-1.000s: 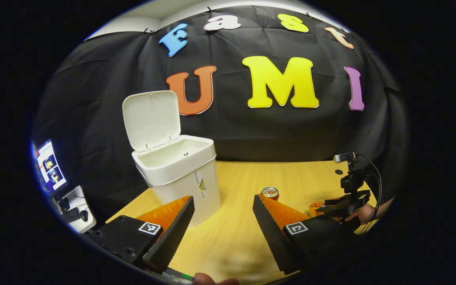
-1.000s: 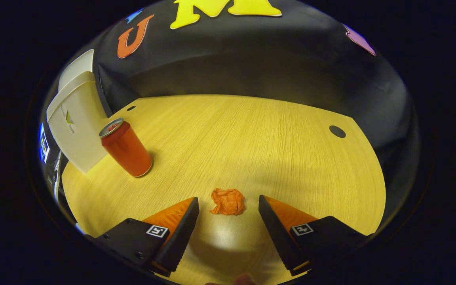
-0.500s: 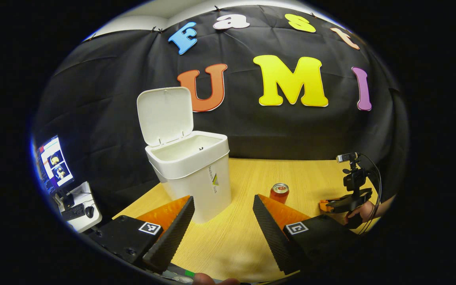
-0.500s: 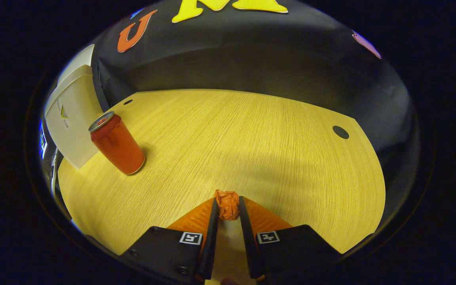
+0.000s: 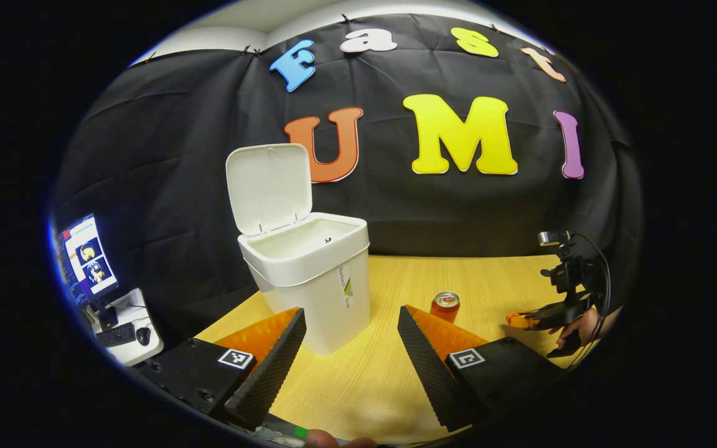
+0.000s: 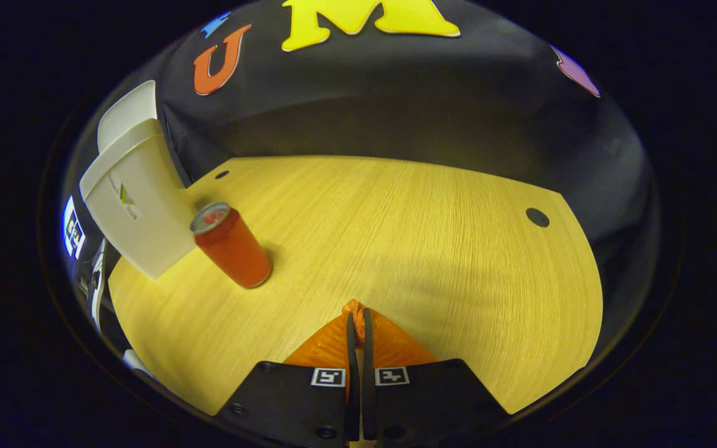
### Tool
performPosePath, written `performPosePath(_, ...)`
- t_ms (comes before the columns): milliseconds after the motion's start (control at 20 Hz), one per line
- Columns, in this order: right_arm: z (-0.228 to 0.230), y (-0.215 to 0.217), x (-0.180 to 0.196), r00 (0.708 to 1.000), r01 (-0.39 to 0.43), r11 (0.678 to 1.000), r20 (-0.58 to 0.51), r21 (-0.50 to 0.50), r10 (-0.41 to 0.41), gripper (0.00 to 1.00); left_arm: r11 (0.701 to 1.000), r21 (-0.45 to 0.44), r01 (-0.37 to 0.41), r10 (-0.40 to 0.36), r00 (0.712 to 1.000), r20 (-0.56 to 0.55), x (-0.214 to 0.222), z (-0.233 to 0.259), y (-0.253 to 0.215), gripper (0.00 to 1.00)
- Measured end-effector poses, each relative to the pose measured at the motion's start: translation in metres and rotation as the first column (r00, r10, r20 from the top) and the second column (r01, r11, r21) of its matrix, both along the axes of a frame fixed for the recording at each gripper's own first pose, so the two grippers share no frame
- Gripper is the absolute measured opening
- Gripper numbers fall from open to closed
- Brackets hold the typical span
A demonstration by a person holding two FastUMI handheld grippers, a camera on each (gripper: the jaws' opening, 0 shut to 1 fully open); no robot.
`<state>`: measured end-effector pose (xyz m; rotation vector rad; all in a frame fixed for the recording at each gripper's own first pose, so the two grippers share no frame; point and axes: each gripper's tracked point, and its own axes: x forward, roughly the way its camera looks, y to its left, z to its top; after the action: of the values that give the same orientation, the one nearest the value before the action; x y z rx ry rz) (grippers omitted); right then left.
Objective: Press the lid of the desktop garbage bin to open it, pick up the crumpled paper on the desktop and throw it into the bin, then pick up the pop can on the desktop and drop it into the bin, and finally close the garbage bin lid.
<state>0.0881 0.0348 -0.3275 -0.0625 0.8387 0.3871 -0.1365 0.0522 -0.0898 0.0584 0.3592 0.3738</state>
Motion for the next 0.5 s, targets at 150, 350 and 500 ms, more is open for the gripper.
performPosePath(150,0.069,0.025,-0.007,0.995,-0.054,0.997,0.088,0.054,0.049,0.0,1.0,-0.015,-0.019,0.019,1.0,0.025,-0.003,0.001,0.014,0.98)
performPosePath(350,0.152,0.076,-0.014,0.972,-0.142,0.984,0.202,0.108,0.118,0.02,0.997,-0.039,-0.061,0.062,0.997,0.035,-0.015,-0.003,0.038,0.98)
performPosePath(500,0.199,0.116,-0.021,0.96,-0.183,0.968,0.241,0.17,0.139,0.02,0.994,-0.054,-0.091,0.094,0.995,0.043,-0.027,-0.002,0.055,0.98)
